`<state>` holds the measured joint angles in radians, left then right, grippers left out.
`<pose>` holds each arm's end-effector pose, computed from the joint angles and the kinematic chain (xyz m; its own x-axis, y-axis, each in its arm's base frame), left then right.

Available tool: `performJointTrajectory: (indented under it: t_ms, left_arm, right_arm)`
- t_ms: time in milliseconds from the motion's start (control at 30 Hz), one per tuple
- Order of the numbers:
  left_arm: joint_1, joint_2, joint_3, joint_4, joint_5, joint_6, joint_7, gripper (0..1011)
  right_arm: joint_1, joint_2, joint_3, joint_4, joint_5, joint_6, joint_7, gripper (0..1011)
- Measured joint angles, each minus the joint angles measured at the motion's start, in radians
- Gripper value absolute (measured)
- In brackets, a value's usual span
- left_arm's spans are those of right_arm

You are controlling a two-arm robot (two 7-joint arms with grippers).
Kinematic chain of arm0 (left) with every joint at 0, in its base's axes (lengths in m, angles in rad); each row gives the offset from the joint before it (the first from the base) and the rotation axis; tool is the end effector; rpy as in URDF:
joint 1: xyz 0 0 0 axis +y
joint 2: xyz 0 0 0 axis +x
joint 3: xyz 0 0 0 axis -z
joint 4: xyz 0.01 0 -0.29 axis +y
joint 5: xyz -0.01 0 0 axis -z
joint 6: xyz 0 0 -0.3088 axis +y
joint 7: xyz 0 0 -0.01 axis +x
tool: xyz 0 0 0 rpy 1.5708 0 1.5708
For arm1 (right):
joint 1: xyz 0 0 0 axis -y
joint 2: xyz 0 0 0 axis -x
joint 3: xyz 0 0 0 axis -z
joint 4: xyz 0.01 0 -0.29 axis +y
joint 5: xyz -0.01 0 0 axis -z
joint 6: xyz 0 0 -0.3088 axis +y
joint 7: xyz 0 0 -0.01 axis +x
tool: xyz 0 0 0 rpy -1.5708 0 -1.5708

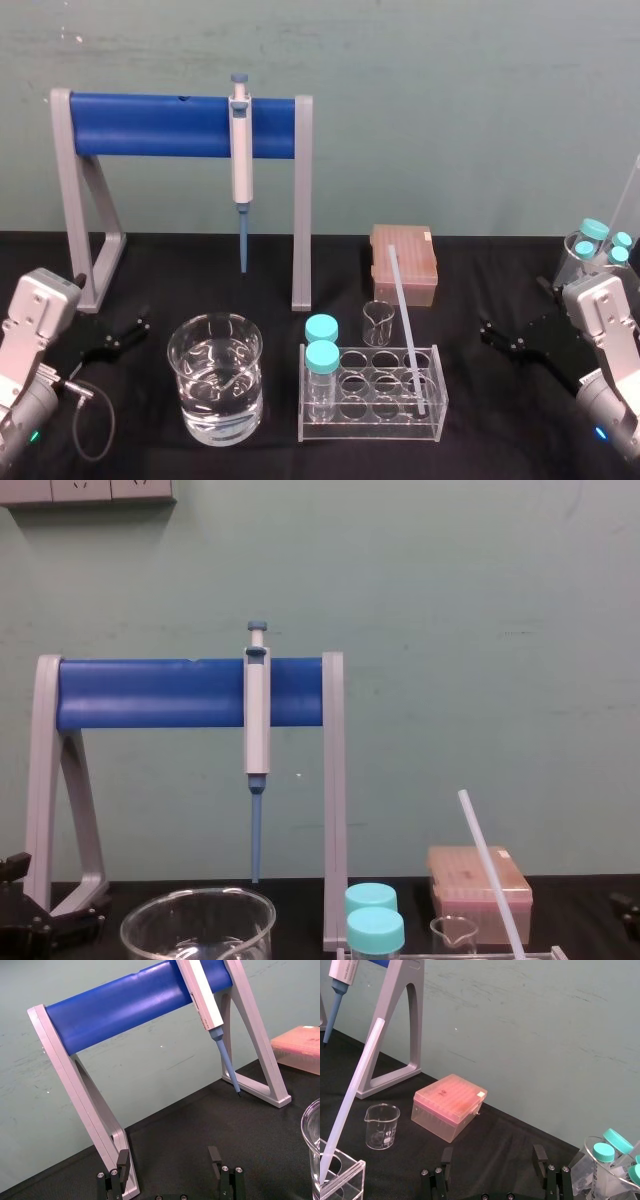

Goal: Pick up the stirring rod with one hand, then place it down.

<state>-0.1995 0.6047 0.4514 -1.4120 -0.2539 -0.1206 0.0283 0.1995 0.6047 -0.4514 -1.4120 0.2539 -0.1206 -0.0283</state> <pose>0.3581 0.0827 -0.3023 0.2923 0.8803 0.3737 -0.9552 0.2874 0.0702 0.3581 -0.0827 -0.3023 0.2923 -0.8803 0.3737 0.9552 0.2874 -0.0702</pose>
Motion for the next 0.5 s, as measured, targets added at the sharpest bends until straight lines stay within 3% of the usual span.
performJointTrajectory:
  t_ms: [500]
  left_arm:
    - [0.0,0.0,0.0,0.0,0.0,0.0,0.0,1005]
  right_arm:
    - [0.0,0.0,0.0,0.0,0.0,0.0,0.0,1003]
